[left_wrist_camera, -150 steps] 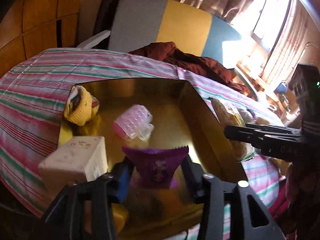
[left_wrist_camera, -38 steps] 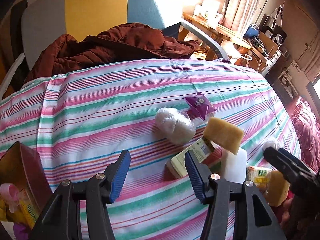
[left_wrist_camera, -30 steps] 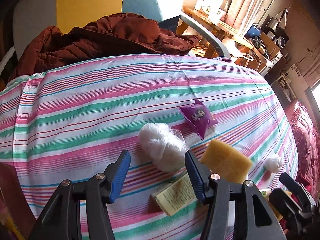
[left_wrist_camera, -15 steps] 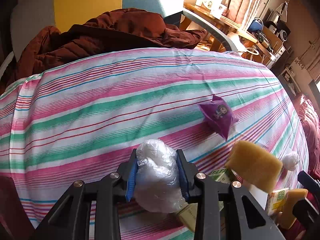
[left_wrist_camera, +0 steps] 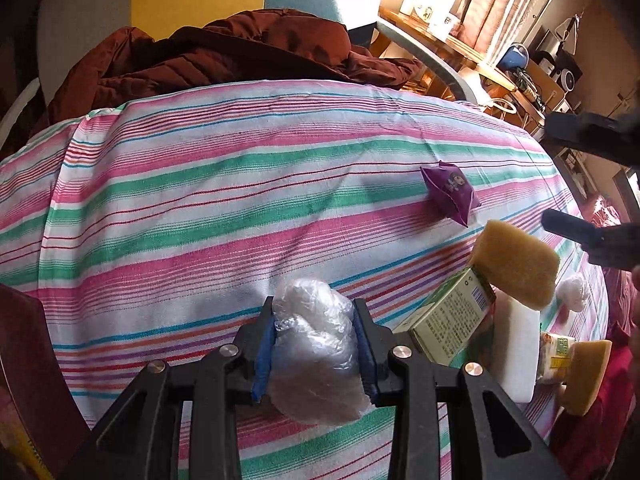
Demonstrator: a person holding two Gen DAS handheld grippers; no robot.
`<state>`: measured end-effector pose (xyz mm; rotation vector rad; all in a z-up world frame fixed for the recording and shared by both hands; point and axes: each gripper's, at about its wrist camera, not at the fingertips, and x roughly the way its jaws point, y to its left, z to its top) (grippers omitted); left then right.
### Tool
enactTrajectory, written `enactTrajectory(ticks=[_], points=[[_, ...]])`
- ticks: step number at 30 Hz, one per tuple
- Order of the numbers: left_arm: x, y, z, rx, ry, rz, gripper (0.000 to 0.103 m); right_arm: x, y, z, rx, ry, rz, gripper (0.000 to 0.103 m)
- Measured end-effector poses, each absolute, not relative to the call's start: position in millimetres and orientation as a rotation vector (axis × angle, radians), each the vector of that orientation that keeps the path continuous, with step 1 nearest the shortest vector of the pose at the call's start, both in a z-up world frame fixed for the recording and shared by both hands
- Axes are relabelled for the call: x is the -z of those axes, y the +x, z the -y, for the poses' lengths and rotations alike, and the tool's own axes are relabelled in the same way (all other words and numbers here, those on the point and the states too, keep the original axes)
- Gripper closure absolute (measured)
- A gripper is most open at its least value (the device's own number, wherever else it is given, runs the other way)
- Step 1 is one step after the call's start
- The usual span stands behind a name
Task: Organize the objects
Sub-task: 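Grasp the clear plastic bag with the left tool while the right tool grasps the small purple packet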
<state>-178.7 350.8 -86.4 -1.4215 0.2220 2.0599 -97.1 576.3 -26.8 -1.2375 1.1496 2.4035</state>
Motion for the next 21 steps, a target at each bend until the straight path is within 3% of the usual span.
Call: enactTrajectory(ticks=[7, 9, 10, 13, 15, 21], points=[[86.5, -183.0, -340.4, -2.023, -1.430, -0.133, 0.067, 83.6, -160.6, -592.4, -2.162, -1.376, -1.266, 0.017], [87.0, -184.2, -339.0, -2.013, -1.430, -0.117, 0.067, 95.9, -170.6, -594.3, -2.115, -1.387, -1.300, 0.030], [87.1, -184.4, -338.3, -2.012, -1.430, -0.111, 0.067, 100.2, -175.2, -593.4, -2.104, -1.392, -1.308, 0.032], [87.1, -183.6, -337.3, -2.012, -1.425, -0.105, 0.067, 96.6, -187.8, -587.6, -2.136, -1.375, -1.207, 0.036], [87.5, -183.7, -336.6, -2.011, -1.423, -0.097, 0.067, 96.1, -197.5, -580.6, -2.171, -1.411, -1.107, 0.055], [87.8, -178.8, -340.2, -2.040, -1.397, -0.130, 0.066, 93.6, -211.5, -541.3, -2.290, -1.614, -0.627, 0.053]])
